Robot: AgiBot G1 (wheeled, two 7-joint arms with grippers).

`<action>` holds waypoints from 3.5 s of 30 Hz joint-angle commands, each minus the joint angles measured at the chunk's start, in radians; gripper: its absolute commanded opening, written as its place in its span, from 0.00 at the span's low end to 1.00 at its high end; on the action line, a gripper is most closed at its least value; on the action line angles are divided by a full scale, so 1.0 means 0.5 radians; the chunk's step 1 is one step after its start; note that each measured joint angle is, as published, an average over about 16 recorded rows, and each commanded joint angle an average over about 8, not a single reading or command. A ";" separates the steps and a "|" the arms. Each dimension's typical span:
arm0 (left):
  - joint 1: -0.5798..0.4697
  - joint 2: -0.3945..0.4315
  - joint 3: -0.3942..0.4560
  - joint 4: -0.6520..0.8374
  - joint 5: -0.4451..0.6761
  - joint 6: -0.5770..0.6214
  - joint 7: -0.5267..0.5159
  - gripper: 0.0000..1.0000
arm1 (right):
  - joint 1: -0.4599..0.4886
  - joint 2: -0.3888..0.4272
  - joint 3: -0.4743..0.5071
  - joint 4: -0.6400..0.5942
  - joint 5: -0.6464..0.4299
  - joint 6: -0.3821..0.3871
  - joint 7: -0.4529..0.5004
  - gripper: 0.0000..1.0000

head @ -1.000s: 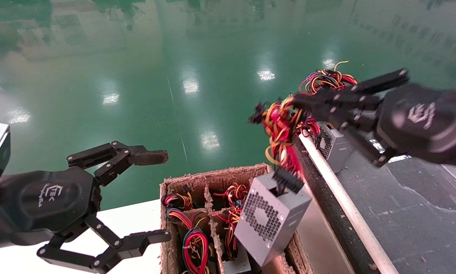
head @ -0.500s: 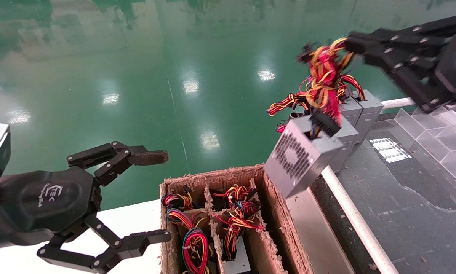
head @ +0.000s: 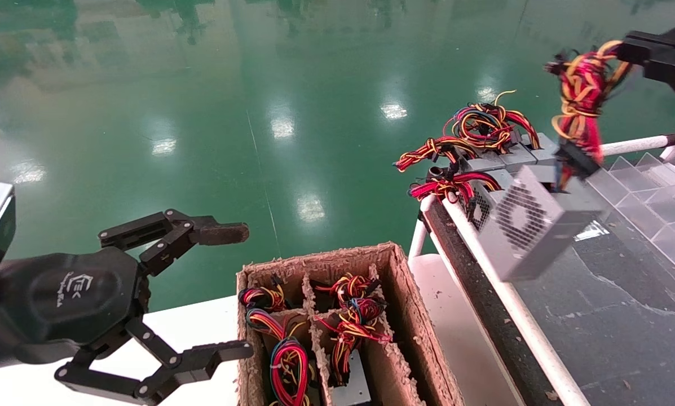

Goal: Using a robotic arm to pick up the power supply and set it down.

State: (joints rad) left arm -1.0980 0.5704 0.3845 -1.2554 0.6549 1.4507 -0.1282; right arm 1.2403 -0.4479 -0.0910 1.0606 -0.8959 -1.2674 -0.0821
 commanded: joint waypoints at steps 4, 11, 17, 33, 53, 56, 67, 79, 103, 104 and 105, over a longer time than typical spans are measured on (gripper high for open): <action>0.000 0.000 0.000 0.000 0.000 0.000 0.000 1.00 | 0.002 0.039 0.017 -0.156 -0.007 -0.051 -0.082 0.00; 0.000 0.000 0.000 0.000 0.000 0.000 0.000 1.00 | 0.036 0.043 -0.013 -0.352 -0.086 -0.074 -0.184 0.00; 0.000 0.000 0.000 0.000 0.000 0.000 0.000 1.00 | 0.125 0.002 -0.075 -0.482 -0.208 -0.051 -0.254 0.00; 0.000 0.000 0.000 0.000 0.000 0.000 0.000 1.00 | 0.444 -0.233 -0.239 -0.835 -0.482 0.041 -0.385 0.00; 0.000 0.000 0.000 0.000 0.000 0.000 0.000 1.00 | 0.826 -0.638 -0.419 -1.279 -0.726 0.126 -0.512 0.05; 0.000 0.000 0.000 0.000 0.000 0.000 0.000 1.00 | 0.857 -0.660 -0.422 -1.335 -0.731 0.122 -0.534 0.42; 0.000 0.000 0.001 0.000 0.000 0.000 0.000 1.00 | 0.912 -0.679 -0.427 -1.459 -0.731 0.069 -0.580 1.00; 0.000 0.000 0.001 0.000 -0.001 -0.001 0.000 1.00 | 0.955 -0.651 -0.386 -1.543 -0.623 -0.138 -0.477 1.00; 0.000 0.000 0.001 0.001 -0.001 -0.001 0.001 1.00 | 0.477 -0.529 -0.380 -0.801 -0.256 -0.271 -0.091 1.00; 0.000 0.000 0.001 0.001 -0.001 -0.001 0.001 1.00 | 0.455 -0.524 -0.379 -0.767 -0.240 -0.276 -0.074 1.00; 0.000 0.000 0.001 0.001 -0.001 -0.001 0.001 1.00 | 0.434 -0.518 -0.379 -0.735 -0.224 -0.281 -0.058 1.00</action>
State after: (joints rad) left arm -1.0979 0.5703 0.3849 -1.2549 0.6544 1.4504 -0.1279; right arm 1.4567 -0.7069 -0.2807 0.6940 -1.0077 -1.4080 -0.1106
